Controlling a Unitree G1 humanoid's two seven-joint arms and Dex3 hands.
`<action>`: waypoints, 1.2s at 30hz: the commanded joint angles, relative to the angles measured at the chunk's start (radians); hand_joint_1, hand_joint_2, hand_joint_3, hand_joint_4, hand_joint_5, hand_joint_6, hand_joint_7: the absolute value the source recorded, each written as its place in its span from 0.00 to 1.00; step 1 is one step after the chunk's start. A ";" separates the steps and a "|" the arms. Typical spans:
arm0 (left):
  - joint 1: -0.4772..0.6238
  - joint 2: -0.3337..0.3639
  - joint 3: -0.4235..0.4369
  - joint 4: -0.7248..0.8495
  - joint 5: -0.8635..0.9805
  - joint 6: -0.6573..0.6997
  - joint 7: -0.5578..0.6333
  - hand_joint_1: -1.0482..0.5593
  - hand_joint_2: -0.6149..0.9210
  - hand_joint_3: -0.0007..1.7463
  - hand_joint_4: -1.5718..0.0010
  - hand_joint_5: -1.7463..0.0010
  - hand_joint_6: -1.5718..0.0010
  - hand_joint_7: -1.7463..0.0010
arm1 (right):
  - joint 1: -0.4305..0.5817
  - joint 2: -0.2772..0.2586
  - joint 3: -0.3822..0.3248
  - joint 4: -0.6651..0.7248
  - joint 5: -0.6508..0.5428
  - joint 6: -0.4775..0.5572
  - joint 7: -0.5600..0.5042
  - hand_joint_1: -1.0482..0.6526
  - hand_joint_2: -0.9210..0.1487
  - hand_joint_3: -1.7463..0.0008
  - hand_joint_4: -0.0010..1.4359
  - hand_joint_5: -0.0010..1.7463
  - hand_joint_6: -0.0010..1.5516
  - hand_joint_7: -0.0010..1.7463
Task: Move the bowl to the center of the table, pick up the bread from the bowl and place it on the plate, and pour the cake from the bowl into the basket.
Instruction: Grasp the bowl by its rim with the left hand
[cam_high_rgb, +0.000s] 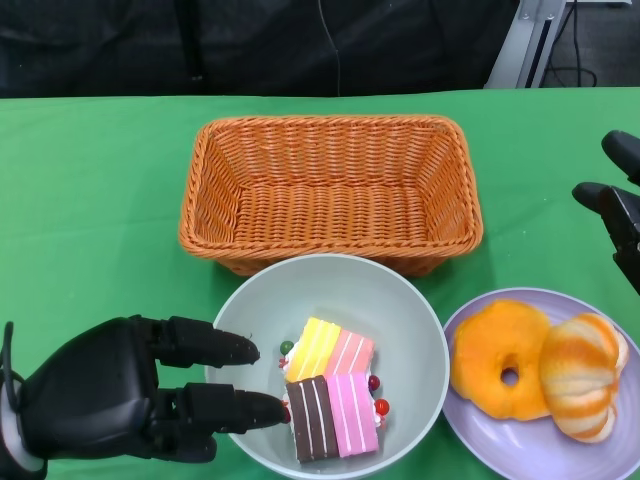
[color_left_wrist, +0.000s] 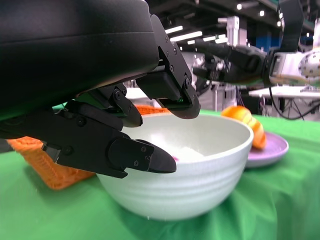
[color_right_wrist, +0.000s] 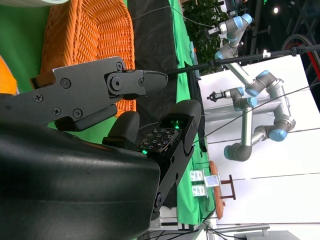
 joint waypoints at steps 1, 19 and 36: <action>0.007 0.024 -0.006 -0.041 0.013 0.078 -0.070 0.38 1.00 0.08 0.49 0.98 0.54 0.99 | 0.008 -0.001 -0.010 -0.026 0.003 0.003 -0.001 0.50 0.00 0.84 0.26 0.70 0.45 0.17; -0.010 -0.057 -0.095 -0.061 0.009 0.252 -0.299 0.35 1.00 0.08 0.44 0.98 0.52 1.00 | 0.029 0.017 -0.009 -0.049 -0.024 -0.007 -0.013 0.50 0.00 0.83 0.27 0.69 0.43 0.22; -0.052 -0.113 -0.203 0.054 0.044 0.321 -0.112 0.39 0.99 0.02 0.32 0.92 0.31 0.92 | 0.035 0.028 -0.016 -0.046 -0.010 -0.026 0.011 0.49 0.00 0.85 0.27 0.69 0.40 0.27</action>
